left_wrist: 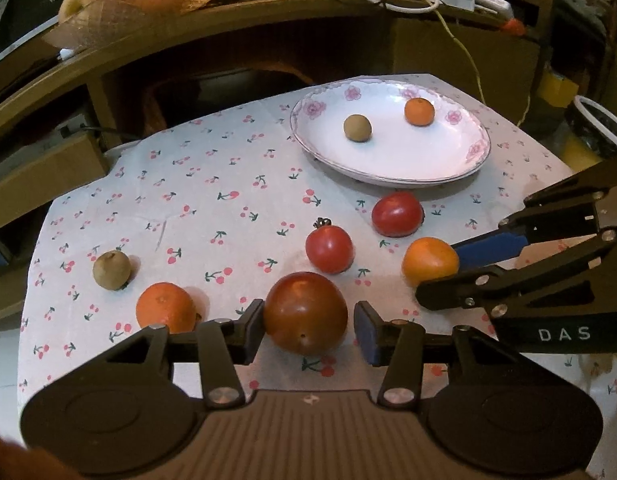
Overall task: Organize fruits
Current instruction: 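Grasp the large dark red tomato with the left tool while the right tool grasps a tangerine, then carry the dark red tomato and the tangerine over the white plate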
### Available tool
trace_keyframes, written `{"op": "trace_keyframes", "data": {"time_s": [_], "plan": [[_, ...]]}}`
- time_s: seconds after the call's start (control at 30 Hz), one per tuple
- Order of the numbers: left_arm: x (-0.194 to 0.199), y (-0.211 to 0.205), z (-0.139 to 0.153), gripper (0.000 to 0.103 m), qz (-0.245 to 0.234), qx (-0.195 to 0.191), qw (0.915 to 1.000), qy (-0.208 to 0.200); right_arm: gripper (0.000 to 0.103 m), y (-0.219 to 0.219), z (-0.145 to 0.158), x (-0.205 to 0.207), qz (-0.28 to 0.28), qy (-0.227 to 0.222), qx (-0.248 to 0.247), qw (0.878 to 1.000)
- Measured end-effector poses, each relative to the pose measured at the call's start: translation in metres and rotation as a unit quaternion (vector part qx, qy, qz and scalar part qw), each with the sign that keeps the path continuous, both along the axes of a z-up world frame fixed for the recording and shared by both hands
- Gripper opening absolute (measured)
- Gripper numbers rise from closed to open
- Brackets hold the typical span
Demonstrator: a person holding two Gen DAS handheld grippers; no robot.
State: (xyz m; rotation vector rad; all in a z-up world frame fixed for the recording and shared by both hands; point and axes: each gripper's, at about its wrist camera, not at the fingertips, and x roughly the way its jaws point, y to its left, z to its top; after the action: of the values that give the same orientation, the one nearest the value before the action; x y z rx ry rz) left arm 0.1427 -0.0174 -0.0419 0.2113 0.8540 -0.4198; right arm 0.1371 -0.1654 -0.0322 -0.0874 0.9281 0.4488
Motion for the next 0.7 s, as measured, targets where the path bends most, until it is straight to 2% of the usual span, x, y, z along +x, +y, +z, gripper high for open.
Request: {"op": "trace_keyframes", "data": {"time_s": [0.13, 0.27, 0.53, 0.7], "plan": [[-0.001, 0.001, -0.001, 0.046, 0.009, -0.002, 0.9999, -0.008, 0.031, -0.003, 0.001, 0.001, -0.002, -0.001, -0.003, 1.000], [-0.005, 0.004, 0.001, 0.046, 0.016, -0.016, 0.9997, 0.001, 0.030, -0.006, 0.000, -0.002, 0.001, 0.001, -0.004, 1.000], [-0.040, -0.010, 0.015, 0.046, -0.023, -0.014, 0.9996, 0.006, 0.030, -0.013, 0.008, -0.038, -0.014, 0.012, -0.015, 1.000], [-0.066, -0.014, 0.012, 0.046, -0.032, -0.009, 0.9991, 0.026, 0.030, -0.020, 0.006, -0.064, -0.025, 0.016, -0.027, 0.999]]}}
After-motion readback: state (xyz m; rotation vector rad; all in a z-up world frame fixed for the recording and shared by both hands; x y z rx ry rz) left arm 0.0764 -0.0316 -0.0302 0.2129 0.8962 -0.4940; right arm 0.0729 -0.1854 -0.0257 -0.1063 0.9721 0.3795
